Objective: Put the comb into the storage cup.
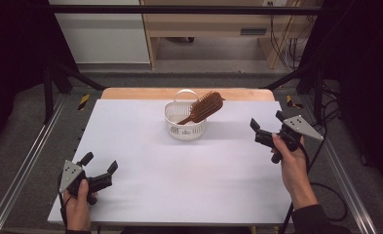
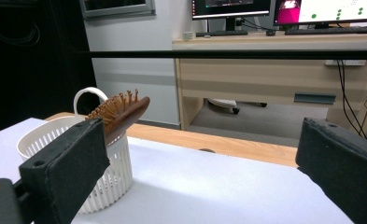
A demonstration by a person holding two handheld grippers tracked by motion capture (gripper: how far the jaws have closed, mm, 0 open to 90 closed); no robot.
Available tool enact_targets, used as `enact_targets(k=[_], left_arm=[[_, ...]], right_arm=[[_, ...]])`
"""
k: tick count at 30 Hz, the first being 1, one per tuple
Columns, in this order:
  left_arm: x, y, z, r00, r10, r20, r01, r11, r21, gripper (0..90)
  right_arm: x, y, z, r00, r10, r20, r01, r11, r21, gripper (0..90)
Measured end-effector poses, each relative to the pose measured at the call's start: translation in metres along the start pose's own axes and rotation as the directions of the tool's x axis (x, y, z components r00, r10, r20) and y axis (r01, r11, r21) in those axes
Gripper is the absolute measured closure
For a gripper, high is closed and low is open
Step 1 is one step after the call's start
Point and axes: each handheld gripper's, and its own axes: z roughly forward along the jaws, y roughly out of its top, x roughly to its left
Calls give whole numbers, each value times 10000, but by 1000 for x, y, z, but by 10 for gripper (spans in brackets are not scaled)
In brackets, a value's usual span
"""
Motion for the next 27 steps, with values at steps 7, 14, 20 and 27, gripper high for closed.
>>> enact_targets(k=[7, 14, 20, 27], left_arm=[[0, 0, 0, 10000, 13, -10, -13, 10000, -15, 16], [-1, 0, 0, 10000, 56, 2, -56, 10000, 3, 16], [0, 0, 0, 10000, 57, -38, -57, 10000, 1, 16], [0, 0, 0, 10000, 92, 14, -92, 10000, -28, 16]], right_arm=[[-3, -7, -5, 10000, 5, 39, -5, 10000, 84, 23], [-6, -15, -11, 9999, 72, 105, -74, 9999, 143, 25], [-8, -21, -17, 9998, 167, 124, -168, 9998, 101, 27], [-10, -27, -25, 9996, 143, 245, -146, 9998, 111, 28]])
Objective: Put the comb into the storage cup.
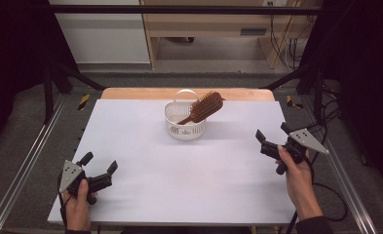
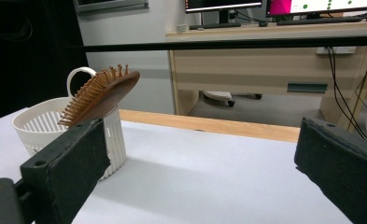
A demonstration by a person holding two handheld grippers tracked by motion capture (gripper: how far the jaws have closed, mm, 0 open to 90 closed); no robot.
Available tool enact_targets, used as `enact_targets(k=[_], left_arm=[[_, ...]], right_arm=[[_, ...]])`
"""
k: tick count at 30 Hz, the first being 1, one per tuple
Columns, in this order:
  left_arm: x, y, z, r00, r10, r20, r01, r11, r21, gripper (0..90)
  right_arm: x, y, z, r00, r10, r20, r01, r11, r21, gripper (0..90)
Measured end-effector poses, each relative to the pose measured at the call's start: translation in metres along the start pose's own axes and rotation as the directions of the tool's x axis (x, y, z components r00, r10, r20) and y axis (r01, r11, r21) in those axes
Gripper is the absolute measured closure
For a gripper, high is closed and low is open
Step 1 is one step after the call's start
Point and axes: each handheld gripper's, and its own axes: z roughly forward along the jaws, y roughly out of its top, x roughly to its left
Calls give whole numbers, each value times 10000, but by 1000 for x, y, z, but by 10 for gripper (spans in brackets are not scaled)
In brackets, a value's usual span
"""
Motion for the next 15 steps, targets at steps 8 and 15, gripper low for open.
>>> enact_targets(k=[8, 15], left_arm=[[1, 1, -1, 10000, -11, -40, 10, 10000, -35, 16], [0, 0, -1, 10000, 11, -8, -11, 10000, -29, 16]], right_arm=[[-4, -6, -13, 10000, -5, 65, 5, 10000, -39, 28], [-5, -22, -21, 10000, 0, 1, 0, 9999, 147, 29]])
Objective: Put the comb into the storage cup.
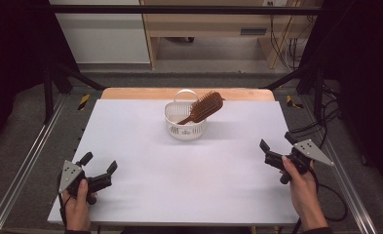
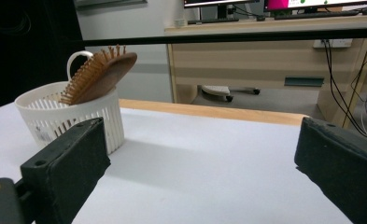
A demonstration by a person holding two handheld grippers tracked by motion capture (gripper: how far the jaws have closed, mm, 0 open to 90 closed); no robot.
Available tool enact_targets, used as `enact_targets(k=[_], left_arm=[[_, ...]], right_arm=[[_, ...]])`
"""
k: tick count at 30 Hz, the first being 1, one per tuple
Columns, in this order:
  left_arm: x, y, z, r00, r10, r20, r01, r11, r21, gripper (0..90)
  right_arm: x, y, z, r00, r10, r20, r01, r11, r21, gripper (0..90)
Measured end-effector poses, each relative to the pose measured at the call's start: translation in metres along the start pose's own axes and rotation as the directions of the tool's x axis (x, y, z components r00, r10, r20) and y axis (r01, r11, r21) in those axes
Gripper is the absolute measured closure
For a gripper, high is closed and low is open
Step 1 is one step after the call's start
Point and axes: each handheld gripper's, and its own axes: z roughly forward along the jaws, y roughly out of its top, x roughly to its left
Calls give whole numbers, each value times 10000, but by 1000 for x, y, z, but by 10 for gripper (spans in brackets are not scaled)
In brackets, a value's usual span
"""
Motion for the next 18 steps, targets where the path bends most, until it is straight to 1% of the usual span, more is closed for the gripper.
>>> enact_targets(k=[9, 13, 18], left_arm=[[1, 0, -1, 10000, 55, -55, -55, 10000, -37, 16], [1, 0, -1, 10000, 35, 8, -35, 10000, -31, 16], [0, 0, -1, 10000, 26, 36, -26, 10000, -41, 17]], right_arm=[[3, -13, -6, 9998, -112, -167, 114, 9999, 124, 30], [6, -21, -8, 9996, -130, -266, 135, 9997, 180, 30], [11, -28, -9, 9980, -410, -474, 426, 9986, 313, 29]])
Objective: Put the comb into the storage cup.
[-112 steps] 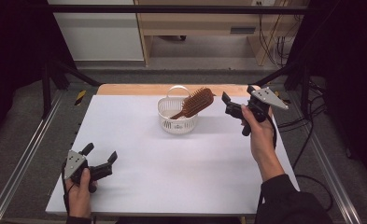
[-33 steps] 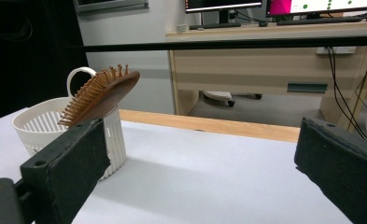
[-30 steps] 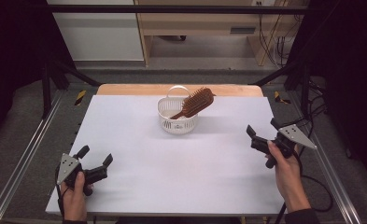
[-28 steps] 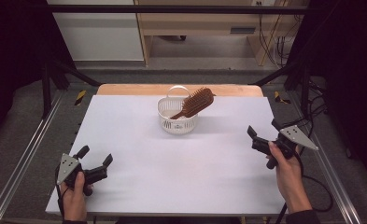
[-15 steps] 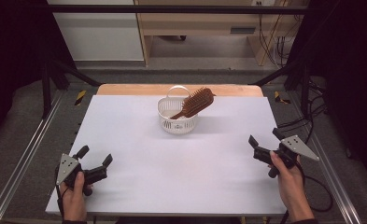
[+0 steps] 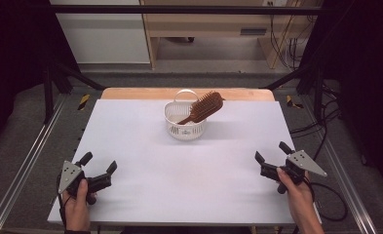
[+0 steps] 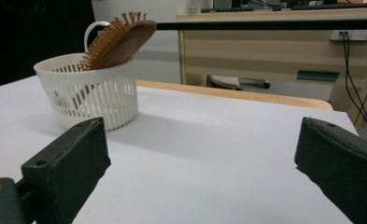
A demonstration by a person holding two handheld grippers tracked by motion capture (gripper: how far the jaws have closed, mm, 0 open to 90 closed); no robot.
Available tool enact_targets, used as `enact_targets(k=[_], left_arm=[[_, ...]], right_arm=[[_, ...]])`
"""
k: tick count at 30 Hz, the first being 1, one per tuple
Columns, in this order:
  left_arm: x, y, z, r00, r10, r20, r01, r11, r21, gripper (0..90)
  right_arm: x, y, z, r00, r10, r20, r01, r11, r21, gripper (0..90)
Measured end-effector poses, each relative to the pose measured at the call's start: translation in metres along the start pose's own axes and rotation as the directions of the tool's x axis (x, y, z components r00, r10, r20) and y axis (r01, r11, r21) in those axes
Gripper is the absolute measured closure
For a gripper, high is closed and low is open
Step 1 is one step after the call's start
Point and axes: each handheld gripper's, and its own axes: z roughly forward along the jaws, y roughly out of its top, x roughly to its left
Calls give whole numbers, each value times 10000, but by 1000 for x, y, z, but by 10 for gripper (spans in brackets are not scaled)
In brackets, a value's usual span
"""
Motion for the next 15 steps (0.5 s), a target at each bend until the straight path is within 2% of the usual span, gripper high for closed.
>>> enact_targets(k=[7, 15], left_arm=[[-1, 0, -2, 9999, 65, 118, -65, 10000, -18, 17], [-2, 0, -4, 9997, 104, 211, -104, 9999, -7, 17]], right_arm=[[8, -7, -2, 9988, -318, -364, 322, 9994, 87, 29], [18, -14, 0, 9958, -472, -785, 485, 9987, 146, 29]])
